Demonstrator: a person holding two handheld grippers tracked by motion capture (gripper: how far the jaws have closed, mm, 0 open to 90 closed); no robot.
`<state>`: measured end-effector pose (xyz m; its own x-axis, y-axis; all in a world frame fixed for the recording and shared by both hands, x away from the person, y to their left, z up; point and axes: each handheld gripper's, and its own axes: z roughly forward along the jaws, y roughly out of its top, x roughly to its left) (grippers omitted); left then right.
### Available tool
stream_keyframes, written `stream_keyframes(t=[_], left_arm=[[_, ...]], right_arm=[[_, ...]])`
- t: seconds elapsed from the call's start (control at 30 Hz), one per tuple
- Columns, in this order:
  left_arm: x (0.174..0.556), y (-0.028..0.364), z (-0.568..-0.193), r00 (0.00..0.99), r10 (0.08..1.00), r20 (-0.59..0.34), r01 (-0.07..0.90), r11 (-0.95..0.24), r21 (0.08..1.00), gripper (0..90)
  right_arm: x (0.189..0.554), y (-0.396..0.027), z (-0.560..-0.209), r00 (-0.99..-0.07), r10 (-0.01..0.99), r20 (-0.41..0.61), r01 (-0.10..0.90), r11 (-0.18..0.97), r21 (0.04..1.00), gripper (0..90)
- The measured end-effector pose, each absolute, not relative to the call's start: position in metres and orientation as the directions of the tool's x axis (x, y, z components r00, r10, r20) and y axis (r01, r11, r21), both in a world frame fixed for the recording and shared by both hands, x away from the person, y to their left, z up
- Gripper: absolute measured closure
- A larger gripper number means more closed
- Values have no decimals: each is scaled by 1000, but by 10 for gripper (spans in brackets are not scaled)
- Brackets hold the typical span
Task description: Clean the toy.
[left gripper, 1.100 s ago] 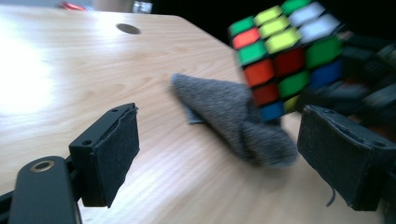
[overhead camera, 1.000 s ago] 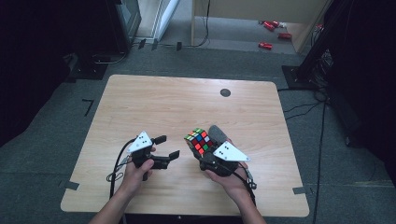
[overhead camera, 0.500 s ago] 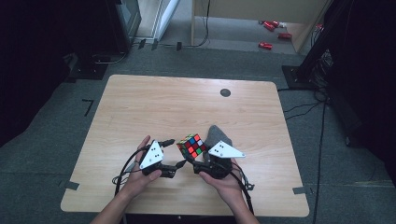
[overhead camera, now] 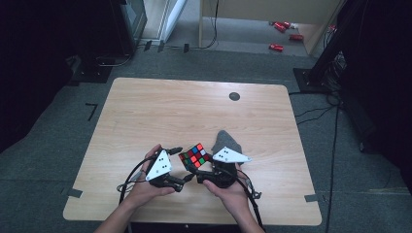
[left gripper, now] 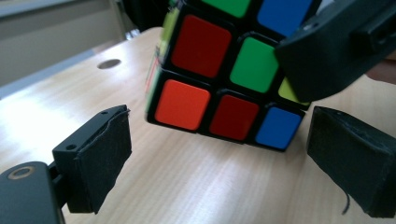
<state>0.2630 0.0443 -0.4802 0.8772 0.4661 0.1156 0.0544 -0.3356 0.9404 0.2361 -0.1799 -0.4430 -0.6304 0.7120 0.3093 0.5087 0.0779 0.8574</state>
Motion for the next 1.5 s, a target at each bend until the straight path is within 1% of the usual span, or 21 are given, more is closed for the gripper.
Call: stream_keyframes(t=[0.1,0.17,0.3,0.37,0.57,0.67,0.77,0.9,0.93,1.03,1.1,1.2,1.27,1.3,1.37,1.43,1.47,1.5], left_arm=[[261,44,-480,858,490,154,27,-343,939,97],[260,44,-480,849,499,174,8,-342,940,138],[258,42,-482,848,488,206,-23,-355,935,158],[256,41,-483,845,483,229,-42,-367,929,183],[254,41,-485,849,468,244,-68,-361,930,299],[253,41,-486,843,469,263,-83,-371,925,319],[253,40,-486,846,466,260,-69,-387,920,341],[255,43,-485,856,466,224,-37,-377,926,343],[256,45,-484,857,470,211,-27,-367,930,343],[260,50,-483,858,486,168,8,-339,941,344],[263,52,-483,852,503,146,37,-336,941,344],[267,56,-483,849,516,113,80,-337,938,344],[269,57,-483,856,512,75,113,-327,938,344],[271,58,-482,861,506,52,134,-324,936,344],[273,59,-482,864,503,34,150,-322,935,345],[274,61,-482,866,499,25,158,-322,934,344],[274,61,-482,867,498,15,167,-319,933,345],[275,62,-481,870,494,0,179,-315,932,345]], right_arm=[[236,-179,-442,-619,718,318,522,74,850,340],[236,-177,-443,-611,722,324,534,75,842,340],[236,-175,-444,-605,726,327,552,86,830,340],[237,-175,-444,-597,725,344,573,84,816,340],[238,-175,-444,-574,722,386,604,55,795,339],[238,-176,-444,-566,718,405,617,42,786,338],[240,-175,-445,-560,722,406,624,45,780,328],[243,-177,-447,-575,700,423,630,50,775,258],[243,-179,-446,-577,695,429,630,44,776,236],[244,-186,-441,-575,685,447,623,12,782,206],[244,-192,-434,-576,686,444,598,-16,801,211],[245,-203,-428,-565,730,386,537,-30,843,213],[247,-210,-428,-546,753,368,525,-35,850,216],[249,-214,-428,-539,771,341,514,-20,858,217],[252,-217,-432,-524,815,247,474,38,880,221],[256,-219,-439,-516,846,132,443,132,887,215],[259,-220,-444,-509,856,91,441,168,881,210],[262,-221,-449,-502,862,75,454,188,871,207]])
